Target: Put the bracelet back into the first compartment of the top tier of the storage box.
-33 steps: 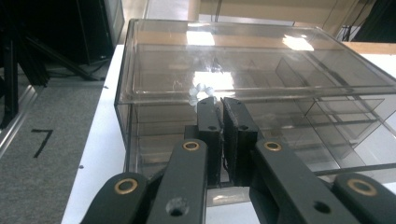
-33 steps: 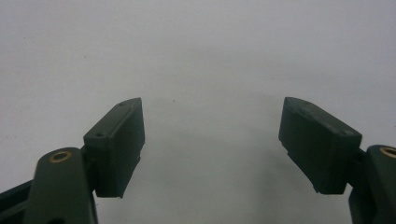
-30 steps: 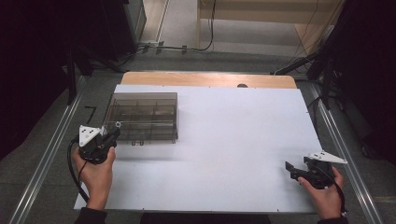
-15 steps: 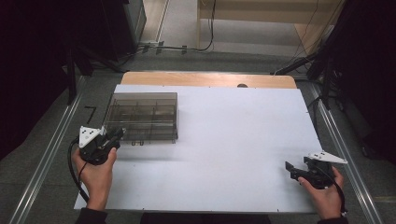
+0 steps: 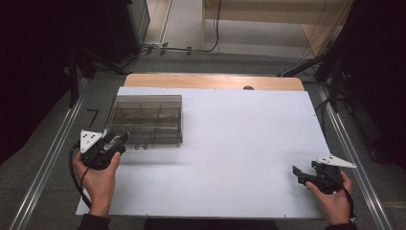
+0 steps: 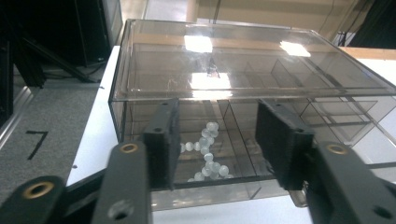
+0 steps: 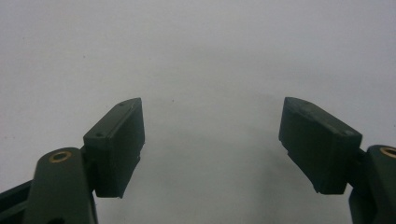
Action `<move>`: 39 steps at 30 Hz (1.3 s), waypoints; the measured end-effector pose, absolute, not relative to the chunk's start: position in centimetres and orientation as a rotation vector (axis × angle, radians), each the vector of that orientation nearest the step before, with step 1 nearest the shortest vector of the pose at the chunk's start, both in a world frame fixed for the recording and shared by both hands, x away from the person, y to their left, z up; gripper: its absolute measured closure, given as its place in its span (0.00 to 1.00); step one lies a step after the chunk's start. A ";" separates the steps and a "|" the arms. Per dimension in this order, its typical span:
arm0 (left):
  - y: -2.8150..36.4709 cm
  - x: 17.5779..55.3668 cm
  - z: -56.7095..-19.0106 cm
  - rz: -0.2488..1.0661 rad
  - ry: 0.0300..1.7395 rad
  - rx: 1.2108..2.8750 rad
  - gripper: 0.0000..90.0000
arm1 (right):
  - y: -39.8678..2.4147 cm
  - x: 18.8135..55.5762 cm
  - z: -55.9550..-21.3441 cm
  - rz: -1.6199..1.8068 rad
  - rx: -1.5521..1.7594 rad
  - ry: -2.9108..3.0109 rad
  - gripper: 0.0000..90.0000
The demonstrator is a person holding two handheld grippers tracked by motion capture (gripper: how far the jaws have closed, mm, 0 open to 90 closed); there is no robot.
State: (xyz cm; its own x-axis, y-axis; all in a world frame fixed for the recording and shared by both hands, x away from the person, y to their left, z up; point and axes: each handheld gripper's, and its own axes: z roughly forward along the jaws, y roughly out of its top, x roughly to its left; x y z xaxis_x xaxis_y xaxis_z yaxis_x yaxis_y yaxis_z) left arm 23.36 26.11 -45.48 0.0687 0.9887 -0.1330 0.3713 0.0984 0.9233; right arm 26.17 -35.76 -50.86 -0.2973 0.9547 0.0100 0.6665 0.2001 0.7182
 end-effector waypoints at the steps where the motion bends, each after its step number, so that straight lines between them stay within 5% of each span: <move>1: 26.1 23.4 -45.5 0.852 1.457 1.426 0.52 | -35.8 26.2 -50.9 0.873 1.507 2.040 0.24; 9: 26.0 22.9 -45.3 0.868 1.457 1.401 0.39 | -35.8 26.1 -50.8 0.874 1.505 2.040 0.24; 39: 24.9 20.5 -45.2 0.870 1.423 1.414 0.37 | -35.9 26.0 -50.8 0.880 1.509 2.037 0.24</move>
State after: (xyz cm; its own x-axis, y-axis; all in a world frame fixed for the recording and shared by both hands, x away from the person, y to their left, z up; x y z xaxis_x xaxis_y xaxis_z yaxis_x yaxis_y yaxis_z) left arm 20.46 24.88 -45.18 0.0823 0.9887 -0.1254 0.3387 0.0906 0.9365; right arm 26.04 -35.85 -50.77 -0.2970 0.9548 0.0141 0.6644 0.1959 0.7212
